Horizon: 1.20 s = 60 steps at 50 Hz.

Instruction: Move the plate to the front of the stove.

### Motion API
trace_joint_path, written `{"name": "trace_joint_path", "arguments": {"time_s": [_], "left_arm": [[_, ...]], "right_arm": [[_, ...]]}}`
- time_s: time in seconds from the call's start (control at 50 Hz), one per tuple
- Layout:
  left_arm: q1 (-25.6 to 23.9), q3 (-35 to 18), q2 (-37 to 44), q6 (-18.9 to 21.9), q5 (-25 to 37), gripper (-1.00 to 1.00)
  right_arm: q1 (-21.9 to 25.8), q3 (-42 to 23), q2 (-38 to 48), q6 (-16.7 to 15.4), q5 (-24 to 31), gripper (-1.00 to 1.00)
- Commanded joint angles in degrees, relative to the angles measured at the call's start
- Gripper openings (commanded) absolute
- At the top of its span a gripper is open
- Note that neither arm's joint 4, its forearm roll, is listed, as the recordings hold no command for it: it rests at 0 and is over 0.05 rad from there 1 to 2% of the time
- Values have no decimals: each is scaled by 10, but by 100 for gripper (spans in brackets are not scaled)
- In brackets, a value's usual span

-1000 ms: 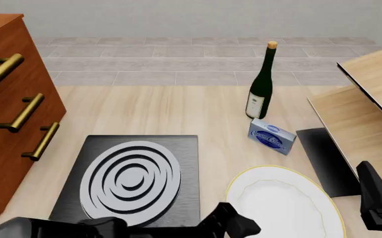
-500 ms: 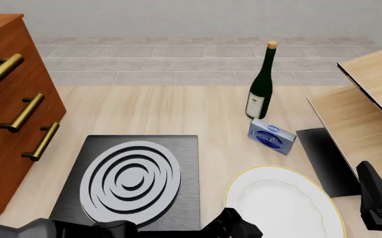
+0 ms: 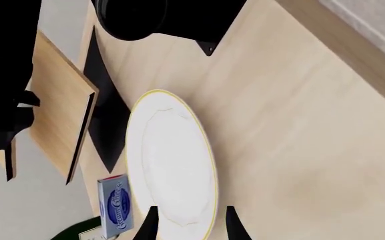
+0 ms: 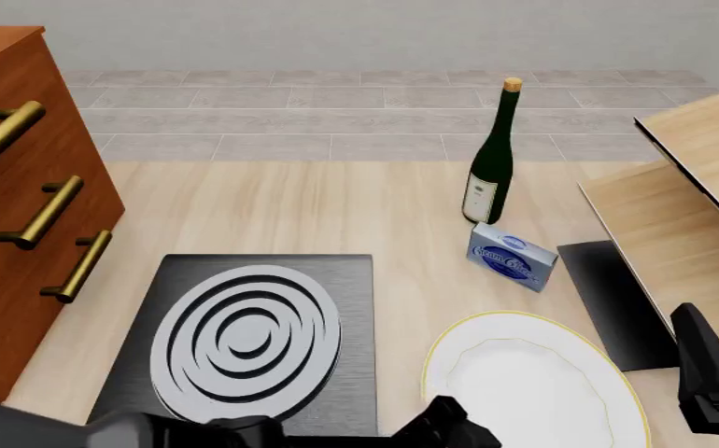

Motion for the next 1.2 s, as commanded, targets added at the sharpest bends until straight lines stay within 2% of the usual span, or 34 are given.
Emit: {"name": "trace_joint_path", "arguments": {"time_s": [0.02,0.62,1.2], "left_arm": [[0,-8,19,-1,-1,100],[22,-18,55,16,-11,100],[22,-47,94,9,-16,100]], "right_arm": [[0,0,0,0,0,100],[0,0,0,0,0,100],[-3,0,9,1,-3,100]]}}
